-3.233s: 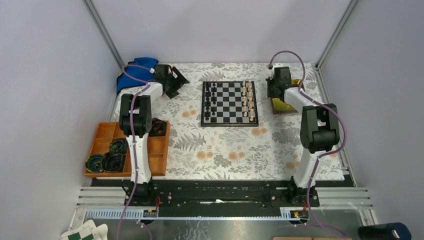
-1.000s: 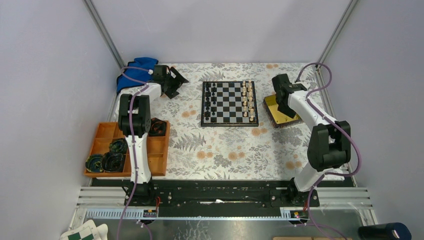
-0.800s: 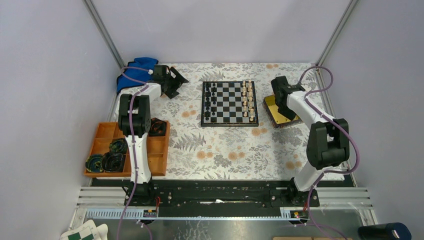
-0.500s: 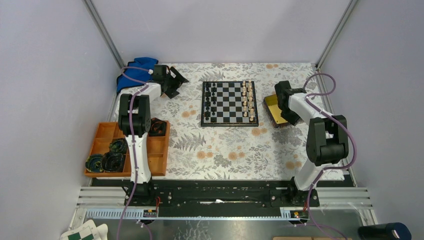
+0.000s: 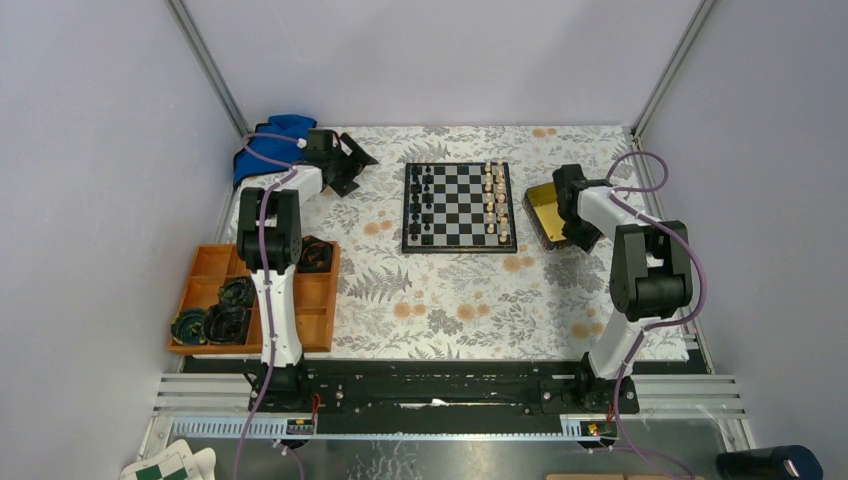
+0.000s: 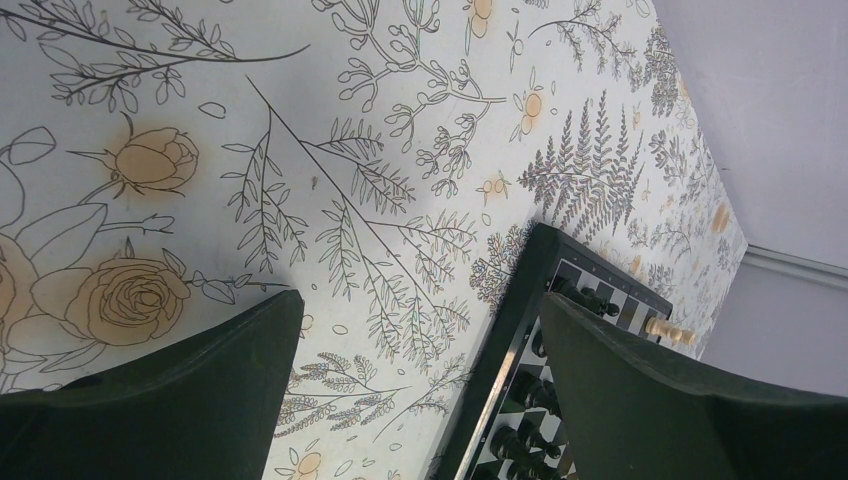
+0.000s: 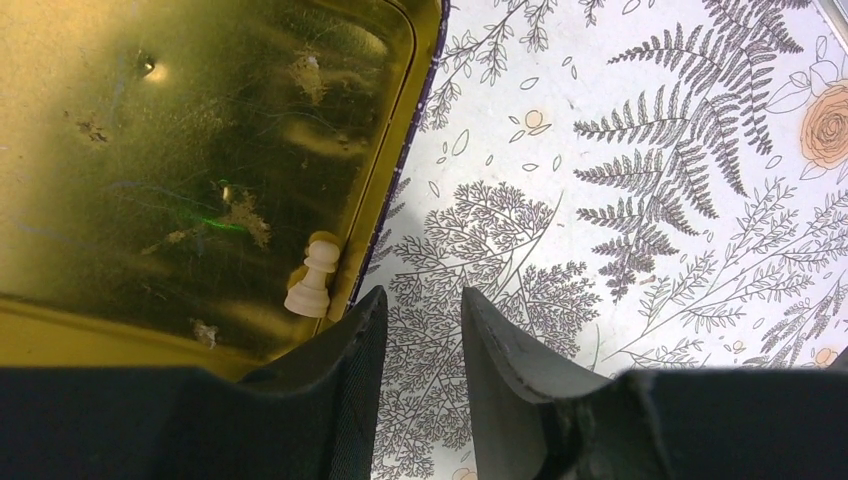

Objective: Set up the chess pieces on the board
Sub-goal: Adjust the storage box at the center of the board.

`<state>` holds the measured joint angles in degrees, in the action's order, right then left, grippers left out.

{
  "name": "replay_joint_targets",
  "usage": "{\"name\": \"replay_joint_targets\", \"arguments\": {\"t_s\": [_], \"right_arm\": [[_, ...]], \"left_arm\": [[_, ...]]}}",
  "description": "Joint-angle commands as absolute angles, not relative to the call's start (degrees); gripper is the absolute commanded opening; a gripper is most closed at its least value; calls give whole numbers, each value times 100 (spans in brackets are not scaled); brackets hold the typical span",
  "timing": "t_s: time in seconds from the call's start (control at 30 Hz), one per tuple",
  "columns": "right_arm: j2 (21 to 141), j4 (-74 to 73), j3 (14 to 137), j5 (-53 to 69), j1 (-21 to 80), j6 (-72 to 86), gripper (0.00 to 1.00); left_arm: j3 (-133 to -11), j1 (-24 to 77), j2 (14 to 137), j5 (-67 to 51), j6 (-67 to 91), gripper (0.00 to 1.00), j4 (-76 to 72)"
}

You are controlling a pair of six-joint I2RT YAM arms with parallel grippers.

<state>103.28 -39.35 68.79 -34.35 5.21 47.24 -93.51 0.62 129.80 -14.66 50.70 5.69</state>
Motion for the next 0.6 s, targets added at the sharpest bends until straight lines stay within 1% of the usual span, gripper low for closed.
{"name": "replay_joint_targets", "arguments": {"t_s": [0.0,0.2,0.57], "right_arm": [[10000,-4004,7001,-3371,506,4737,39],[9418,-3936,6904,-3148,527,4818,39],[9789,-3834,7274,-3098,522,4895,42]], "left_arm": [[-9121,23,13553,-1322,4937,99,1292],[-9132,18,13561,-1336,4939,99,1292],[-9112,9,13553,-1345,4931,99,1292]]}}
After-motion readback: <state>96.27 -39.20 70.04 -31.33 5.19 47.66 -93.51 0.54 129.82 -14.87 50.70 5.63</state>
